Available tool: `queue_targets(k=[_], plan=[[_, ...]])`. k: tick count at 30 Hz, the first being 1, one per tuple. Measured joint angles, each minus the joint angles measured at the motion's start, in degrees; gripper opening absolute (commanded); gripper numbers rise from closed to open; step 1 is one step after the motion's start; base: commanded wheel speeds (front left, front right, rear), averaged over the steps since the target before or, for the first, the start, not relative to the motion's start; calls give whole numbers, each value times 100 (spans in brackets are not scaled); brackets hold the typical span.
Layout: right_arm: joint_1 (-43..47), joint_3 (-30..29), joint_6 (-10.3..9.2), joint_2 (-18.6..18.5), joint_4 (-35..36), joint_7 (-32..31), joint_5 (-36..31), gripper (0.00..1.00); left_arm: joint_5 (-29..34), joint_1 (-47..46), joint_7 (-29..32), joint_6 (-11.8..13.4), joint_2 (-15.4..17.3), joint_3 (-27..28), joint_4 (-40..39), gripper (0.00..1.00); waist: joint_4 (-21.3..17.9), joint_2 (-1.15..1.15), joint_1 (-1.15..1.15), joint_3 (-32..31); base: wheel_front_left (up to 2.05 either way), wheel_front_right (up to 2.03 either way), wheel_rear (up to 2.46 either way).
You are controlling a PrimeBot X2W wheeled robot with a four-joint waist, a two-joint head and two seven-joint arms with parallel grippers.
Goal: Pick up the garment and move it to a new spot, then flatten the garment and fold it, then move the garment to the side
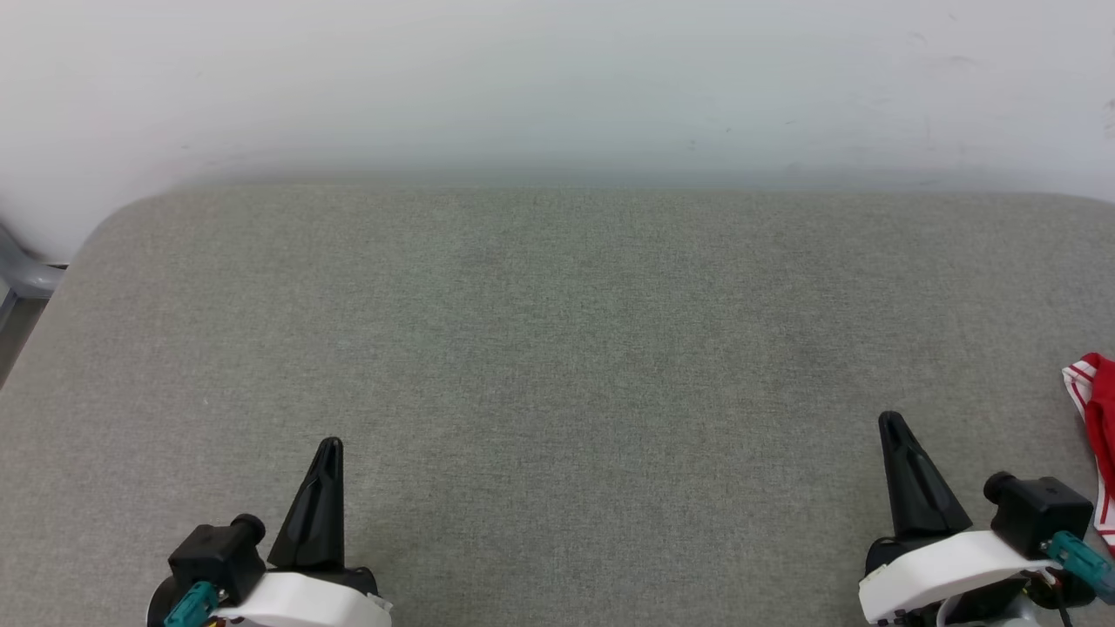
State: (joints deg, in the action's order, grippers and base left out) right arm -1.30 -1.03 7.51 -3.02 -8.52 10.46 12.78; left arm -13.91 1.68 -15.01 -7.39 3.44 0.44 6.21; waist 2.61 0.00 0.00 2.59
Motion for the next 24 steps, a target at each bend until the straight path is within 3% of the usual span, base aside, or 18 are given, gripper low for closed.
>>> queue_targets(k=[24], plan=[[-25, -127, 0, -3, -196, -505, 2531, 0, -2574, -146, 586, 1, 42, 48, 292, 0, -54, 0, 0, -51, 0, 0, 0]])
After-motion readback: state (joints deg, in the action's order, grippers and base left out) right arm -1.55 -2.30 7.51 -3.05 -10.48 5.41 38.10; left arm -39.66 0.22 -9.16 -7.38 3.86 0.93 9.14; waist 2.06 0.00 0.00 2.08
